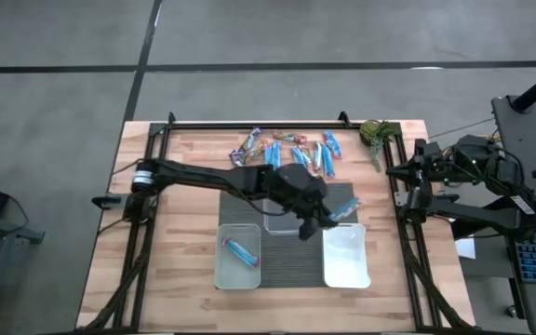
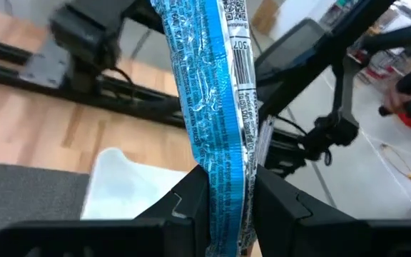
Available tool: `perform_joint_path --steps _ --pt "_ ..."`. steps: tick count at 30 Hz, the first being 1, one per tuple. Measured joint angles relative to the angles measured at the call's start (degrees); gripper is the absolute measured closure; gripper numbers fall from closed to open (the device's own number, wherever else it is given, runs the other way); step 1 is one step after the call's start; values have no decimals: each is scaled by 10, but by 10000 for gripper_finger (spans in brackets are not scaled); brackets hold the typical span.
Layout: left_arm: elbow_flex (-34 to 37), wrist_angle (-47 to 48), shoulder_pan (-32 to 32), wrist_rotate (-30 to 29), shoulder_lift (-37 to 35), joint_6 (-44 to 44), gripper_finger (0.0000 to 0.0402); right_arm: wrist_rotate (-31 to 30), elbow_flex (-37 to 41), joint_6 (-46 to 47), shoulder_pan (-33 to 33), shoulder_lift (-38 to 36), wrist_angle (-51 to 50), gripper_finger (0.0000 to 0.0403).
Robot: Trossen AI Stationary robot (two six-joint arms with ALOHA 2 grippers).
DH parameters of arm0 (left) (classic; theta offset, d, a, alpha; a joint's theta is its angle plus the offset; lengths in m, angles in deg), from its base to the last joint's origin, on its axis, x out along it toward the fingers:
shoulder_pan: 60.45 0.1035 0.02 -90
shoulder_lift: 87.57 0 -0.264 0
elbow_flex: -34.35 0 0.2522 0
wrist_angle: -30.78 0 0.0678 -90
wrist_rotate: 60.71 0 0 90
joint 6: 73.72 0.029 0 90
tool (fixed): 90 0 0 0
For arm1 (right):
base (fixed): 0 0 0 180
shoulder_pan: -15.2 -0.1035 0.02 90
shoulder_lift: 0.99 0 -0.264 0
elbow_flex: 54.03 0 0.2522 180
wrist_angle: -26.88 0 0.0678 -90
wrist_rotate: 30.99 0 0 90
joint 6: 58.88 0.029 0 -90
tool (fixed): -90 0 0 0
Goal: Pick and place Granola Bars by type
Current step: Put the orange granola bar into the white bin
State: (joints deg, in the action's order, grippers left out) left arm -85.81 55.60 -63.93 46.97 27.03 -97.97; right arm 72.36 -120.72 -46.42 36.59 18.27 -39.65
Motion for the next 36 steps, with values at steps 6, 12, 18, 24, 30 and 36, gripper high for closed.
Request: perform_joint_path --steps 6,12,18,24,30,36 --pt "-43 6 -1 54 67 -18 330 0 0 7 0 1 -15 394" --pt "-92 5 -3 103 129 -39 330 0 0 7 0 1 -20 394" --pt "-107 19 -3 134 169 -47 330 -6 0 6 0 1 -26 394" --pt "-105 25 -3 138 187 -50 330 -15 1 6 0 1 -30 394" --pt "-106 29 -2 138 188 -62 330 -15 1 6 0 1 -30 394" --pt "-106 29 -1 138 188 -60 330 -15 1 5 0 1 -30 394"
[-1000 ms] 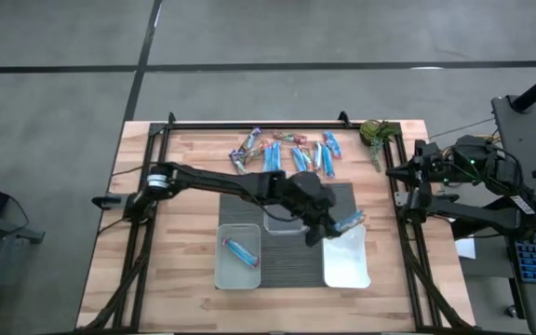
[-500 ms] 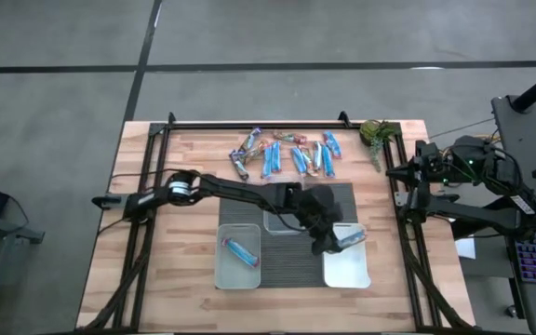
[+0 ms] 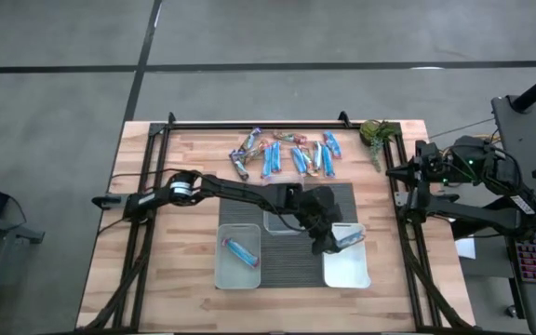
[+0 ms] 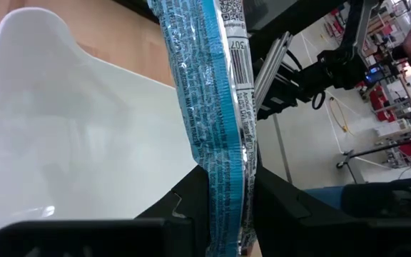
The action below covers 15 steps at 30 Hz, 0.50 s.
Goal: Pick and place Granola Bars by type
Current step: Put the orange granola bar into the white bin
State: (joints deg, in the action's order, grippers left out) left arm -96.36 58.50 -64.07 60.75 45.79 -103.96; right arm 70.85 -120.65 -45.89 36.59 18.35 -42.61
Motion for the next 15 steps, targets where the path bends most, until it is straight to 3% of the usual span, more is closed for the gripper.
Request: perform_joint_path --steps 15 --pt "0 0 1 0 0 -44 330 0 0 1 0 0 0 394"
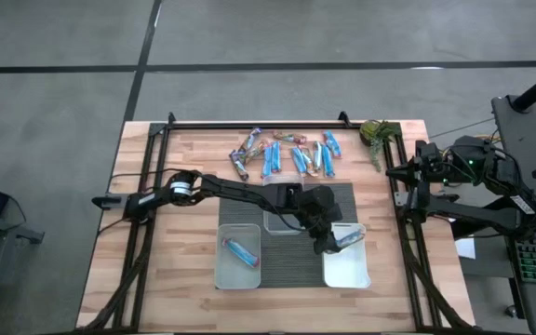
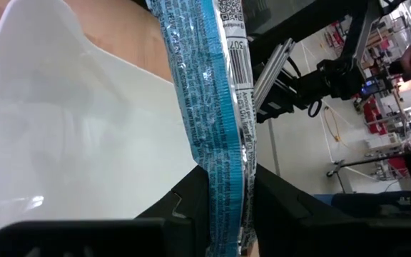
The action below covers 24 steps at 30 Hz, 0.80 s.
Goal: Pick and place Granola Bars by type
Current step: Put the orange granola bar into the white bin
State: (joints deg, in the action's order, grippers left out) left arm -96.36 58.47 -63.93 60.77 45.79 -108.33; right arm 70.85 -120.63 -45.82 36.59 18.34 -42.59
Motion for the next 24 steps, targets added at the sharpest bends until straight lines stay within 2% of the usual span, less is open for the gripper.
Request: perform_joint_path --steps 24 --pt "0 -4 14 -20 0 78 330 0 0 0 0 0 0 394"
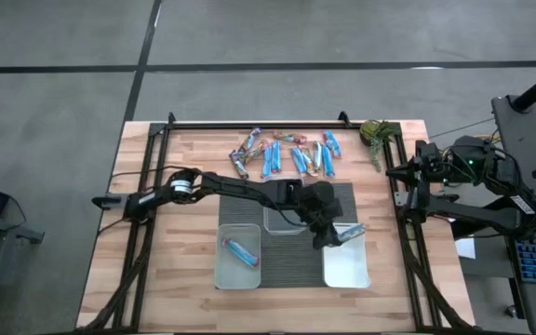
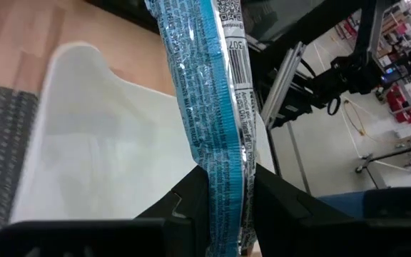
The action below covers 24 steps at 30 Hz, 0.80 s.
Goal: Pick and place Granola Bars by type
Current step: Put the orange granola bar into the white bin
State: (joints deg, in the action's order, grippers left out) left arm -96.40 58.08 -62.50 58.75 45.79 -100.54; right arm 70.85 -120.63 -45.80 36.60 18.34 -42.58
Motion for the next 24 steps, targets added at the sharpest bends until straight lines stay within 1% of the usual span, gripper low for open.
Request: perform_joint_path --steps 10,17,24 --pt "0 8 2 -1 0 12 330 -9 0 0 0 0 0 394" --pt "0 52 2 -1 0 16 330 -16 0 -2 0 0 0 394" --pt "0 47 3 1 0 17 330 -16 0 -1 0 0 0 394"
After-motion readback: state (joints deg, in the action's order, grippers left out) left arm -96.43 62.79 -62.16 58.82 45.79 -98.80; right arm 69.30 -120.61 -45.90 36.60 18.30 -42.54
